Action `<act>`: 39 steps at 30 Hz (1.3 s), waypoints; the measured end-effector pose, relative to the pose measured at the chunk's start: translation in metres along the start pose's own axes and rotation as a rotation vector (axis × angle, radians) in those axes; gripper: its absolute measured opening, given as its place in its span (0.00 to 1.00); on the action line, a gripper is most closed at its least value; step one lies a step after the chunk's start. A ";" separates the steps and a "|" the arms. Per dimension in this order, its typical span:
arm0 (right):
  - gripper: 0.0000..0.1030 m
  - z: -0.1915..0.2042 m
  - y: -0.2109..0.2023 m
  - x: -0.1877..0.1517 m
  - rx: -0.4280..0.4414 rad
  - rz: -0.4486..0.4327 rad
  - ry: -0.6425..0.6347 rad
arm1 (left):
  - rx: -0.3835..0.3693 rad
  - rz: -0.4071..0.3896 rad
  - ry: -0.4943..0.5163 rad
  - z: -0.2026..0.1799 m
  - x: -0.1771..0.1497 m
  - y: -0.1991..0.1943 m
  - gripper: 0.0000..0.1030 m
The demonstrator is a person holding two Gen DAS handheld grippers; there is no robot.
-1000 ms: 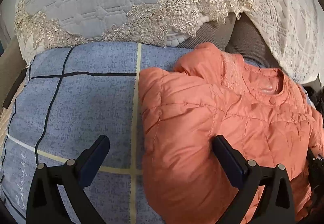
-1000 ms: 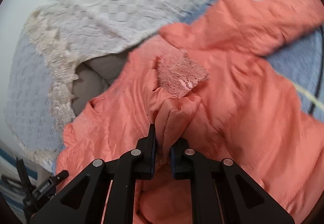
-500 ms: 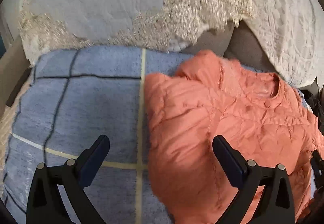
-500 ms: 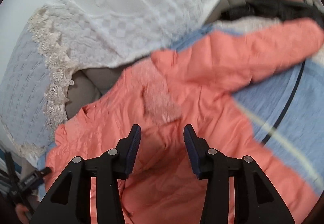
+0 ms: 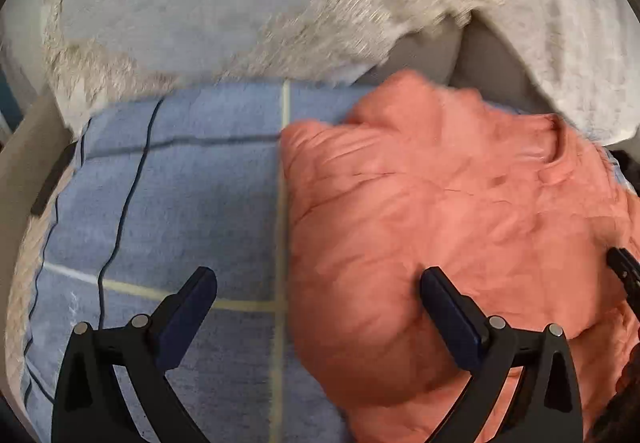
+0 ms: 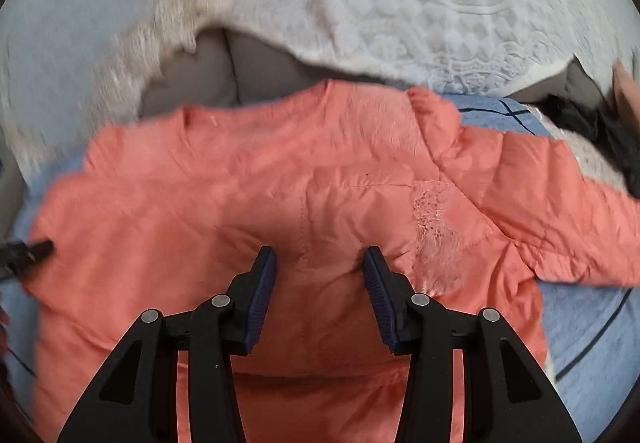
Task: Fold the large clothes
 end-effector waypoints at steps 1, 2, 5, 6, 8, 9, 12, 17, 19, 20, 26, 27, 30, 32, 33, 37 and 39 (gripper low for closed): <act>0.45 0.000 0.005 -0.004 0.006 0.019 -0.001 | -0.020 0.004 -0.042 0.004 -0.002 0.004 1.00; 0.45 -0.001 0.009 -0.006 0.010 0.035 0.004 | -0.024 0.018 -0.078 0.009 -0.004 0.009 1.00; 0.45 -0.001 0.014 -0.013 -0.009 0.055 -0.031 | -0.028 0.037 -0.091 0.010 -0.011 0.019 1.00; 0.45 0.000 0.014 -0.013 -0.015 0.056 -0.041 | -0.017 0.031 -0.064 0.008 -0.011 0.020 1.00; 0.45 0.000 0.014 -0.015 -0.016 0.054 -0.044 | -0.006 0.008 -0.029 0.005 -0.009 0.022 1.00; 0.45 0.000 0.014 -0.016 -0.013 0.055 -0.039 | -0.008 0.015 -0.035 0.005 -0.010 0.024 1.00; 0.45 0.001 0.016 -0.018 -0.008 0.067 -0.031 | -0.021 0.031 -0.067 0.012 -0.011 0.028 1.00; 0.46 0.001 0.017 -0.017 0.009 0.089 -0.031 | -0.018 0.025 -0.062 0.012 -0.012 0.027 1.00; 0.47 0.000 0.016 -0.015 0.032 0.106 -0.013 | -0.018 0.033 -0.068 0.011 -0.010 0.023 1.00; 0.49 0.000 0.014 -0.013 0.048 0.111 0.002 | -0.020 0.021 -0.064 0.010 -0.006 0.017 1.00; 0.50 -0.025 -0.027 0.020 0.071 0.039 0.117 | -0.059 -0.067 -0.067 -0.002 0.020 -0.031 1.00; 0.51 -0.032 -0.036 0.027 0.077 0.015 0.142 | -0.073 -0.081 -0.065 -0.008 0.026 -0.037 1.00; 0.51 -0.049 -0.049 0.034 0.028 -0.036 0.119 | -0.113 -0.116 -0.040 -0.032 0.038 -0.057 1.00; 0.51 -0.054 -0.044 0.028 -0.001 -0.009 0.065 | -0.147 -0.138 -0.041 -0.051 0.044 -0.064 1.00; 0.51 -0.058 -0.037 0.020 -0.018 0.019 0.051 | -0.167 -0.140 -0.045 -0.060 0.043 -0.067 1.00; 0.51 -0.068 -0.016 -0.011 -0.054 0.102 0.024 | -0.240 -0.110 -0.011 -0.100 0.034 -0.064 1.00; 0.51 -0.076 -0.016 -0.023 -0.040 0.116 0.058 | -0.262 -0.084 0.005 -0.118 0.025 -0.062 1.00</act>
Point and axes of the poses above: each gripper's, at about its wrist camera, not at the fingertips, and y roughly the way its jaws point, z to its left, x to its top, the point moved 9 cm from there along y, roughly the way its jaws point, and after that the axes turned 15 degrees about -z, right-handed, at the moved point
